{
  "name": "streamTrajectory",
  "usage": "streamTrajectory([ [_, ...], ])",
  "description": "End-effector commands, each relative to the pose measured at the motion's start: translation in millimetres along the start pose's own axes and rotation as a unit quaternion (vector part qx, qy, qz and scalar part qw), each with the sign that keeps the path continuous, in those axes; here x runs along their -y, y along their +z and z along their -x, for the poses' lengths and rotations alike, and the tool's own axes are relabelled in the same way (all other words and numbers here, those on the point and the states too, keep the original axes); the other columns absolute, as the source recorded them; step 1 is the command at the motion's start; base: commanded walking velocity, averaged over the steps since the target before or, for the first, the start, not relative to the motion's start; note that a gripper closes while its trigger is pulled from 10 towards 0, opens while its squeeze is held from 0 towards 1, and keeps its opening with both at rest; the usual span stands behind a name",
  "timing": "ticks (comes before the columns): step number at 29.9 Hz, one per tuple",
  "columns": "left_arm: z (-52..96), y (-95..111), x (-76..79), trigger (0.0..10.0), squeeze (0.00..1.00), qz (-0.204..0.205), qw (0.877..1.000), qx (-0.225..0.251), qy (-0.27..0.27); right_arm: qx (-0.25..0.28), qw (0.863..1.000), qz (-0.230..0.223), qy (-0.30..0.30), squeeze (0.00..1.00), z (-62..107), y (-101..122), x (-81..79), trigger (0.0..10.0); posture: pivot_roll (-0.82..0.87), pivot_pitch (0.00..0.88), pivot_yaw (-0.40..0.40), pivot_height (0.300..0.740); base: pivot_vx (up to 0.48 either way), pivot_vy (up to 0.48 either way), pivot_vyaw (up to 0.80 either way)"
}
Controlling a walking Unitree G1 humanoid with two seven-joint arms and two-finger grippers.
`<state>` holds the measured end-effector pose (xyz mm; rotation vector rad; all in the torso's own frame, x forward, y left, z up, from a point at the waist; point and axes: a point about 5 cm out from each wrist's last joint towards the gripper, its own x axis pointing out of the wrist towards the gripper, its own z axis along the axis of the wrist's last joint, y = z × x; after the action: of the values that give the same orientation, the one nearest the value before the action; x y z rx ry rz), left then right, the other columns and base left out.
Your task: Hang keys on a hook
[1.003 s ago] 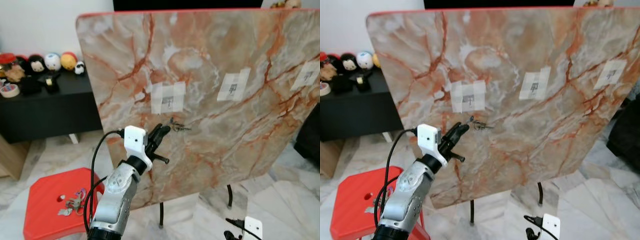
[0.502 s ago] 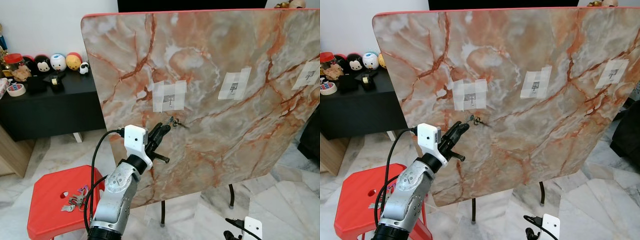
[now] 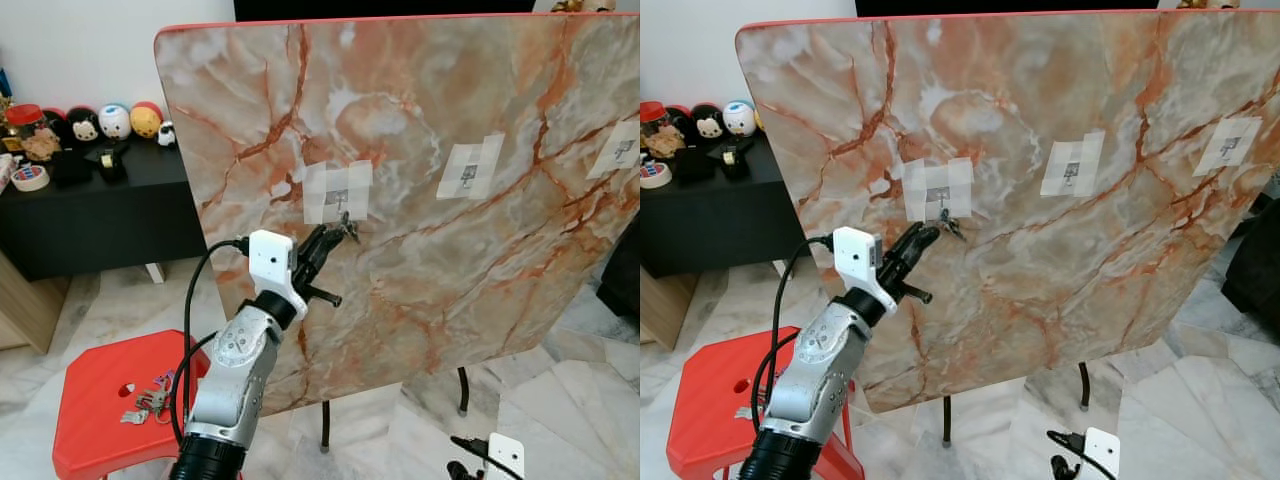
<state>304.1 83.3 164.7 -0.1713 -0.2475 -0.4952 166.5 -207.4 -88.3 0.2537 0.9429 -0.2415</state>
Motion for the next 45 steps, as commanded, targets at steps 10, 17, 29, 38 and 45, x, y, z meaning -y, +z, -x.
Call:
streamTrajectory([
  [10,-5.5,3.5,-1.1,10.0,0.00,0.004,1.000,0.005,0.009,0.000,1.000,0.003,-0.002,0.00,-0.1,1.3,1.0,10.0,0.02,0.000,-0.065,0.740,0.000,0.000,0.00],
  [17,-8.9,4.5,-6.8,10.0,0.00,-0.002,0.999,0.006,0.034,0.001,1.000,0.003,-0.002,0.00,-0.2,2.0,1.0,10.0,0.02,0.000,-0.066,0.740,0.000,0.000,0.00],
  [29,-12.6,9.8,-5.6,10.0,0.00,0.000,0.999,0.016,0.036,0.000,1.000,0.004,-0.002,0.00,-0.1,1.2,0.8,10.0,0.02,0.000,-0.065,0.740,0.000,0.000,0.00],
  [38,-15.8,11.3,-3.4,10.0,0.00,0.003,0.999,0.019,0.033,0.000,1.000,0.003,-0.002,0.00,0.0,0.6,0.6,10.0,0.01,0.000,-0.065,0.740,0.000,0.000,0.00],
  [45,-17.0,12.1,1.1,10.0,0.00,0.009,1.000,0.019,0.015,-0.001,1.000,0.003,-0.001,0.00,0.0,0.5,0.5,10.0,0.02,0.000,-0.065,0.740,0.000,0.000,0.00],
])
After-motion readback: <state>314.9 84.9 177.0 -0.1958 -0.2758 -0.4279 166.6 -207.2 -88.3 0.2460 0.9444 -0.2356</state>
